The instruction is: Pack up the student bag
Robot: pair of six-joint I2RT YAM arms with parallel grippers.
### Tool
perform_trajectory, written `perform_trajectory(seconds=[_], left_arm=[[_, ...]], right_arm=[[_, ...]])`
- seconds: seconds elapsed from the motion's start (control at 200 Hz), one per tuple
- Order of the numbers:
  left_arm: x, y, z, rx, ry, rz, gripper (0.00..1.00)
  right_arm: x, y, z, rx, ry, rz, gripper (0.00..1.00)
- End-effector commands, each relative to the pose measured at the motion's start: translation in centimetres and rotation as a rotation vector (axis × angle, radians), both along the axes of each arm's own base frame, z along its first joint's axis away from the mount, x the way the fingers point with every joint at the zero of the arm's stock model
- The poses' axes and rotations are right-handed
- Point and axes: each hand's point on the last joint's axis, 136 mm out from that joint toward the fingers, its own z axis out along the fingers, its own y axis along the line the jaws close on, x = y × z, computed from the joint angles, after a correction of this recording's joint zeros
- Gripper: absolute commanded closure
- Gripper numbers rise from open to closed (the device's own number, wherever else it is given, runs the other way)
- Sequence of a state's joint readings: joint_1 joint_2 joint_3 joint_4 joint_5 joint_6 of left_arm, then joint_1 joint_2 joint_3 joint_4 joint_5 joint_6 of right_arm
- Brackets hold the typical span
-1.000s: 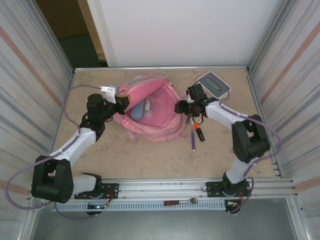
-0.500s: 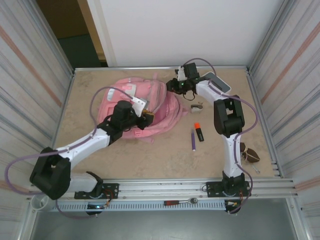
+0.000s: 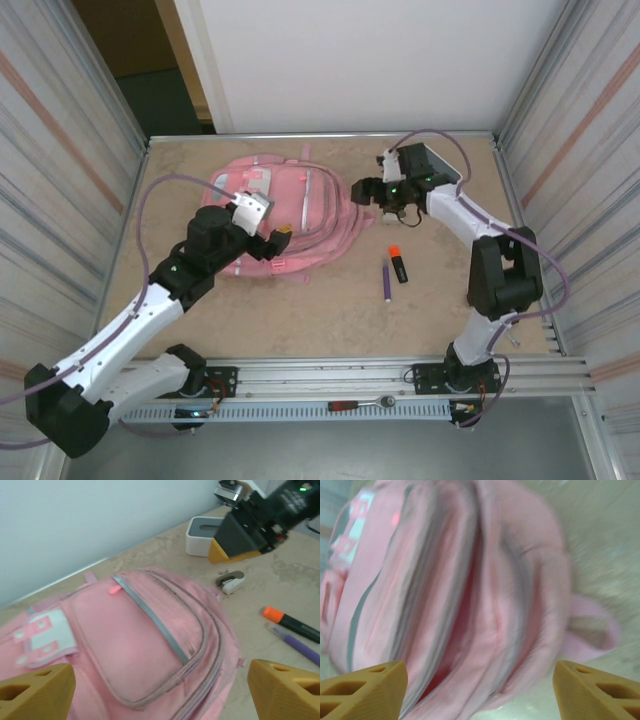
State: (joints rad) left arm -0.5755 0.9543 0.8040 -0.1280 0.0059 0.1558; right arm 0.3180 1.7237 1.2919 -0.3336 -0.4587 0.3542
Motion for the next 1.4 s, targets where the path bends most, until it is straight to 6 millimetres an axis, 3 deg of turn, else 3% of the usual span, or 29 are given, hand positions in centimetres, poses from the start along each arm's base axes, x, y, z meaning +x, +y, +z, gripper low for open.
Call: perform_trajectory(seconds=[0.0, 0.16, 0.276, 0.416, 0.571, 0.746, 0.842, 0.967, 1.122, 1.247, 1.393], left_arm=[[0.6, 2.9, -2.3, 0.318, -0.004, 0.030, 0.11], [1.6, 5.8, -4.9, 0.679, -0.036, 0.008, 0.10], [1.1, 6.6, -7.7, 0.841, -0.057, -0.101, 0.09], [0.6, 7.8, -10.8, 0.967, -0.060, -0.163, 0.09], [2.8, 9.1, -13.2, 1.033, -0.027, -0.142, 0.10], [4.3, 7.7, -15.6, 0.943, -0.043, -0.170, 0.14], [4.6, 7.2, -17.2, 0.925, -0.019, -0.196, 0.22], [4.4, 6.7, -18.6, 0.902, 0.002, -0.226, 0.38], [3.7, 6.6, -18.2, 0.778, 0.002, -0.238, 0.60], [3.2, 6.6, -17.6, 0.679, 0.011, -0.241, 0.75], [2.6, 6.1, -16.4, 0.592, 0.025, -0.259, 0.97]], right_arm=[[-2.2, 2.6, -0.2, -0.010, -0.035, 0.045, 0.22], [-4.1, 7.0, -2.3, 0.044, 0.009, 0.103, 0.21], [-3.4, 7.2, -4.7, 0.024, 0.043, 0.061, 0.26], [-1.2, 5.5, -6.6, 0.019, 0.068, -0.022, 0.34], [2.9, 4.5, -7.4, 0.018, 0.065, -0.078, 0.52], [5.9, 4.9, -7.6, -0.042, 0.060, -0.032, 0.59], [5.8, 5.1, -7.2, -0.044, 0.046, -0.005, 0.58], [5.3, 4.6, -6.1, -0.069, 0.021, 0.011, 0.50], [4.1, 3.3, -2.5, -0.139, -0.096, 0.019, 0.41], [1.6, 3.9, -0.2, -0.189, -0.203, 0.065, 0.37], [-2.7, 6.5, 1.0, -0.299, -0.354, 0.200, 0.33]])
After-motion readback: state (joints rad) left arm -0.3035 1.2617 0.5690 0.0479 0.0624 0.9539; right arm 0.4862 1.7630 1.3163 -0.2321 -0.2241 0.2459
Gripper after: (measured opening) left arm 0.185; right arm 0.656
